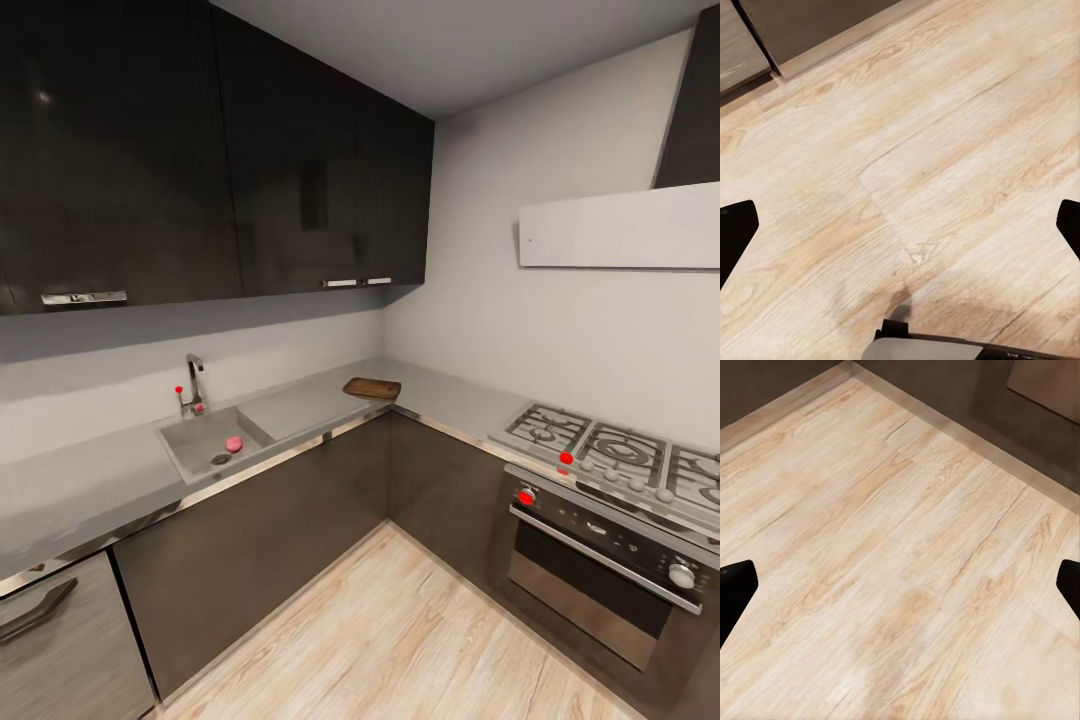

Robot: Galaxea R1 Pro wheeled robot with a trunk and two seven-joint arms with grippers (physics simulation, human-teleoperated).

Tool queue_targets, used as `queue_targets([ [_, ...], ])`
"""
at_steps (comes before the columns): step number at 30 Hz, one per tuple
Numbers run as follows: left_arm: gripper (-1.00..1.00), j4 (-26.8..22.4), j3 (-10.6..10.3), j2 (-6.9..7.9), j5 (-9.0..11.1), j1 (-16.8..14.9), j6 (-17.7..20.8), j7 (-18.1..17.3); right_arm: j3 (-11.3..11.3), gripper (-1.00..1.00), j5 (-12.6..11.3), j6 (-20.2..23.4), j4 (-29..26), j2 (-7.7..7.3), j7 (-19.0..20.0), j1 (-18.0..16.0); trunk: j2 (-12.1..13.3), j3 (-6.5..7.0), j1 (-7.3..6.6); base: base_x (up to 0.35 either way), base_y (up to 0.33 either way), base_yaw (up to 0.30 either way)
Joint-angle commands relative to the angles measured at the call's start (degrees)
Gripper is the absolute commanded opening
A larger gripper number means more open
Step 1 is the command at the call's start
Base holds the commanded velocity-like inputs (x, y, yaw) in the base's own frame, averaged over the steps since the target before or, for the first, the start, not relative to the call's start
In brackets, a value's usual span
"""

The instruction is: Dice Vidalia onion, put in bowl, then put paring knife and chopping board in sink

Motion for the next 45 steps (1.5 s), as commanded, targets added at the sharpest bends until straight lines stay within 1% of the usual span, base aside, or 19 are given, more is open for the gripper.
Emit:
queue_targets([
  [1,1.0,0.0,0.0,-0.01,0.1,0.0,-0.1,0.0,0.0,1.0,0.1,-0.2,0.0,0.0,-0.2,0.0,0.0,-0.01,0.02,0.0,0.0,0.0],
  [21,1.0,-0.1,0.0,-0.07,0.2,0.0,-0.2,-0.3,-0.1,1.0,0.0,0.0,0.1,0.06,-0.2,0.0,0.0,-0.01,0.02,0.007,0.0,0.0],
  [24,1.0,-0.1,0.0,-0.06,0.2,0.0,-0.2,-0.3,-0.2,1.0,0.0,0.4,-0.8,0.19,-0.4,0.0,0.0,-0.01,0.02,0.017,0.0,0.0],
  [26,1.0,-0.1,0.0,-0.05,0.2,0.0,-0.2,-0.3,-0.2,1.0,0.1,1.8,-4.0,0.42,-1.7,-0.1,0.0,-0.01,0.02,0.006,0.0,0.0],
  [28,1.0,-0.1,0.0,-0.02,0.2,0.0,-0.2,-0.3,-0.1,1.0,0.5,7.4,-10.8,0.68,-4.3,-0.7,0.0,-0.01,0.02,0.002,0.0,0.0],
  [31,1.0,-0.1,0.0,-0.01,0.2,0.0,-0.2,-0.3,-0.1,1.0,3.6,23.7,-23.5,1.7,-8.0,-2.6,0.0,-0.01,0.02,0.0,0.0,0.0],
  [32,1.0,-0.1,0.0,-0.01,0.2,0.0,-0.2,-0.3,-0.1,1.0,4.3,26.5,-25.6,1.95,-8.4,-3.3,0.0,-0.01,0.02,0.0,0.0,0.0],
  [33,1.0,-0.1,0.0,-0.01,0.2,0.0,-0.2,-0.3,-0.1,1.0,5.7,31.7,-29.5,2.51,-9.0,-5.0,0.0,-0.01,0.02,0.0,0.0,0.0],
  [34,1.0,-0.1,0.0,-0.01,0.2,0.0,-0.2,-0.3,-0.1,1.0,6.4,34.1,-31.1,2.8,-9.3,-6.0,0.0,-0.01,0.02,0.0,0.0,0.0],
  [35,1.0,-0.1,0.0,-0.01,0.2,0.0,-0.2,-0.3,-0.1,1.0,7.7,38.5,-33.9,3.37,-9.6,-8.2,0.0,-0.01,0.02,0.0,0.0,0.0],
  [36,1.0,-0.1,0.0,-0.01,0.2,0.0,-0.2,-0.3,-0.1,1.0,8.3,40.5,-35.0,3.66,-9.8,-9.4,0.0,-0.01,0.02,0.0,0.0,0.0],
  [37,1.0,-0.1,0.0,-0.01,0.2,0.0,-0.2,-0.3,-0.1,1.0,9.6,44.2,-36.7,4.32,-10.1,-12.2,0.0,-0.01,0.02,0.0,0.0,0.0],
  [38,1.0,-0.1,0.0,-0.01,0.2,0.0,-0.2,-0.3,-0.1,1.0,11.4,49.6,-38.3,5.4,-10.9,-16.9,0.0,-0.01,0.02,0.0,0.0,0.0],
  [39,1.0,-0.1,0.0,-0.01,0.2,0.0,-0.2,-0.3,-0.1,1.0,12.7,53.0,-38.8,6.11,-11.5,-20.3,0.0,-0.01,0.02,0.0,0.0,0.0],
  [40,1.0,-0.1,0.0,-0.01,0.2,0.0,-0.2,-0.3,-0.1,1.0,13.3,54.7,-39.0,6.45,-11.9,-22.0,0.0,-0.01,0.02,0.0,0.0,0.0],
  [41,1.0,-0.1,0.0,-0.01,0.2,0.0,-0.2,-0.3,-0.1,1.0,15.2,59.7,-39.4,7.46,-13.2,-27.4,0.0,-0.01,0.02,0.0,0.0,0.0],
  [42,1.0,-0.1,0.0,-0.01,0.2,0.0,-0.1,-0.3,-0.1,1.0,15.7,61.1,-39.5,7.6,-13.5,-29.1,0.0,-0.01,0.02,0.0,0.0,0.0],
  [44,1.0,-0.1,0.0,-0.01,0.2,0.0,-0.1,-0.3,-0.1,1.0,16.8,66.5,-39.7,7.6,-14.3,-36.2,0.0,-0.01,0.02,0.0,0.0,0.0],
  [45,1.0,0.0,0.0,-0.01,0.2,0.0,-0.1,-0.3,-0.1,1.0,17.0,67.8,-39.7,7.6,-14.5,-38.1,0.0,-0.01,0.02,0.0,0.0,0.0],
])
